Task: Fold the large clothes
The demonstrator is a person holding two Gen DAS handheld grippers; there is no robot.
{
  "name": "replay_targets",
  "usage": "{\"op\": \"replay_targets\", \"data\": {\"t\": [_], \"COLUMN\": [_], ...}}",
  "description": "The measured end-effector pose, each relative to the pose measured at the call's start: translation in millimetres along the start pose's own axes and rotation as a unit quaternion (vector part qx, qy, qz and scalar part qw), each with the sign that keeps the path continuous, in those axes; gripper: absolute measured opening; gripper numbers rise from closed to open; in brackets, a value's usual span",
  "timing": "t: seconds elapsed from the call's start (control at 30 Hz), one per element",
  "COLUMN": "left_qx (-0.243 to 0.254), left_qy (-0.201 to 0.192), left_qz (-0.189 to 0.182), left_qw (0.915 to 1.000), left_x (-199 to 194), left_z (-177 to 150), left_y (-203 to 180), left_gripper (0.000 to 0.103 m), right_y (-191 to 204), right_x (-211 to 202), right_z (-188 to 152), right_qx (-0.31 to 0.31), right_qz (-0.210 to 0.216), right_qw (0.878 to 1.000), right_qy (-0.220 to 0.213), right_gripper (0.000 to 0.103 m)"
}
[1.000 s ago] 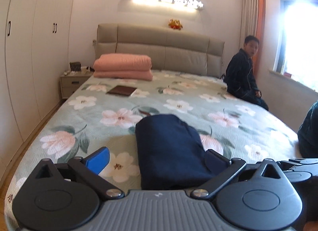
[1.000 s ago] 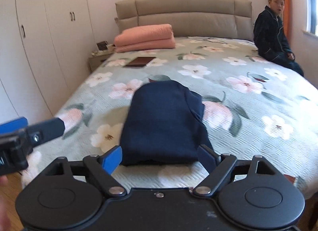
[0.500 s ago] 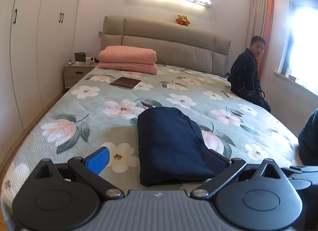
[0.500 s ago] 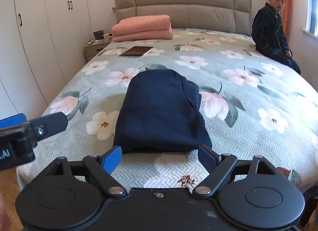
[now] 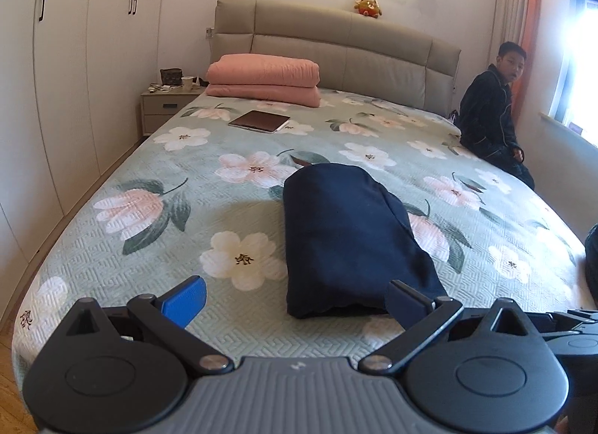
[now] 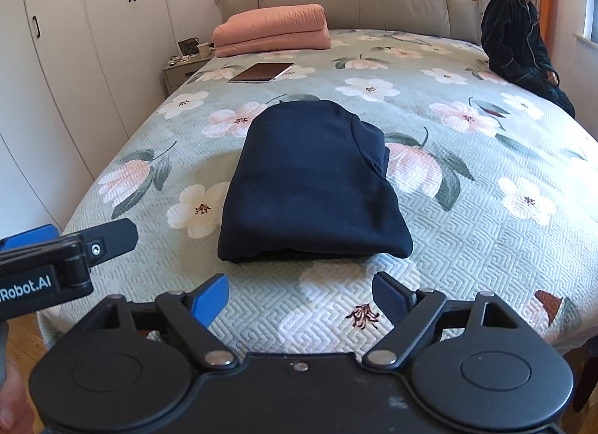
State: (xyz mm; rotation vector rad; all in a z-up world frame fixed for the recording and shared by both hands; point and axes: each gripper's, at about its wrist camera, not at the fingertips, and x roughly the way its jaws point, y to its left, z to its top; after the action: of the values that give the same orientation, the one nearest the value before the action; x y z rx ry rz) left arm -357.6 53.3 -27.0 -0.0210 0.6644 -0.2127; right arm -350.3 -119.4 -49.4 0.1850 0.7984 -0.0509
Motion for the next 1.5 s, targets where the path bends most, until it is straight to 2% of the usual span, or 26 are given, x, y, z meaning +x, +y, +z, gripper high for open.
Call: {"op": "replay_targets", "data": {"t": [0.37,1.2,1.37,1.5], "left_qx": [0.041,0.042,0.029,0.038], "left_qy": [-0.012,-0.016,-0.011,-0.015], "left_qz": [0.017,0.036,0.026,0.039], "left_qw": [0.9989,0.9983,0.9992,0.9984], "left_x": [-1.4,-0.7,0.4,1.3], "left_z": [-1.8,-4.9,-3.9,-4.4], "left_y": [-13.9,0.1,3.5,5.4], "left_gripper": [0.103,0.103,0.103,0.103], "right_y": [-1.5,2.3,-2.1,-8.1], "right_x": [5.6,14.0,13.2,10.4], "right_z": [-0.6,-5.9,-6.9,-6.7], "right_qx": [-0.001,-0.005,0.001,0.016], "right_qz": [-0.001,-0.01,-0.012,-0.013], "right_qw": [1.0,1.0,1.0,1.0], "right_qy": [0.01,0.019,0.016,0.008], "right_gripper": [0.099,0.099,0.099,0.099]}}
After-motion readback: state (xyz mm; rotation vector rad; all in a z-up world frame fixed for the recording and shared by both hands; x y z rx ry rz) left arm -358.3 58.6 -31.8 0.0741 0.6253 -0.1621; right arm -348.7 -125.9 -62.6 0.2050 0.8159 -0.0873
